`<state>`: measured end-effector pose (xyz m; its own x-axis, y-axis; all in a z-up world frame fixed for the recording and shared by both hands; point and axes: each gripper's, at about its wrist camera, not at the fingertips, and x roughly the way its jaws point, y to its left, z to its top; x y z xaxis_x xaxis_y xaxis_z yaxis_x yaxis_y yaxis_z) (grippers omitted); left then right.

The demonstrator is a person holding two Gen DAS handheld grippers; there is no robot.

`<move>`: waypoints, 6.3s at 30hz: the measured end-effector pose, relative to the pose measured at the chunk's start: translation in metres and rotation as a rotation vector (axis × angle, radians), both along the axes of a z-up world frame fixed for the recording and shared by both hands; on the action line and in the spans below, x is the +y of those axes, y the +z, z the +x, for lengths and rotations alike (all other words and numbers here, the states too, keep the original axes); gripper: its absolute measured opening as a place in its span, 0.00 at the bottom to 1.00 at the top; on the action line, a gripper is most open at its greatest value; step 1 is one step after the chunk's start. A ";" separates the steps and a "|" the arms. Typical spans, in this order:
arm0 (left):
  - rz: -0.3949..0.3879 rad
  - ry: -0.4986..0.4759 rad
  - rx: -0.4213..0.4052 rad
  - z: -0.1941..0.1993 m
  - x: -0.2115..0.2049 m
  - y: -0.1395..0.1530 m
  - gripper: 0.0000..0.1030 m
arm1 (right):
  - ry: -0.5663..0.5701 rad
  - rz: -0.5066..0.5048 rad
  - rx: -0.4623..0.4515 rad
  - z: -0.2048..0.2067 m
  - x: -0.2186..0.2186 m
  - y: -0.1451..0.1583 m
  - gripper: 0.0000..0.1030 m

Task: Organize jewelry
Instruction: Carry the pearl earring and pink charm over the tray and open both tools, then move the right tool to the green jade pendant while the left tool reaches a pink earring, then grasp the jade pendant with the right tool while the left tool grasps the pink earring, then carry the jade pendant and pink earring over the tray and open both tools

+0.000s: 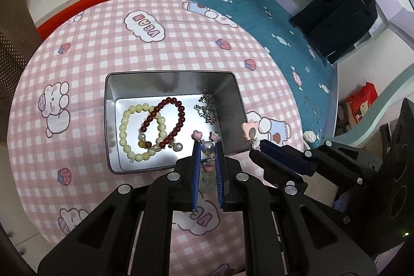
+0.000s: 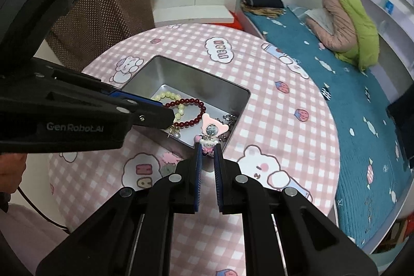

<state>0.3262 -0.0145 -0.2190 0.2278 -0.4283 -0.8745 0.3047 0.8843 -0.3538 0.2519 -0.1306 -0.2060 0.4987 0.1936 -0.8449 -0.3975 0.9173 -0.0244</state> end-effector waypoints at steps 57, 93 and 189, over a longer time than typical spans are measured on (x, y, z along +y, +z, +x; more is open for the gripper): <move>0.057 0.061 0.129 -0.037 0.036 -0.039 0.47 | 0.065 0.022 0.185 -0.011 0.026 -0.068 0.29; 0.084 0.143 0.174 -0.012 -0.018 -0.080 0.09 | -0.071 -0.004 0.197 -0.035 -0.043 -0.068 0.28; 0.088 0.236 -0.053 0.018 0.043 -0.001 0.04 | 0.156 -0.088 0.064 0.069 0.051 -0.027 0.27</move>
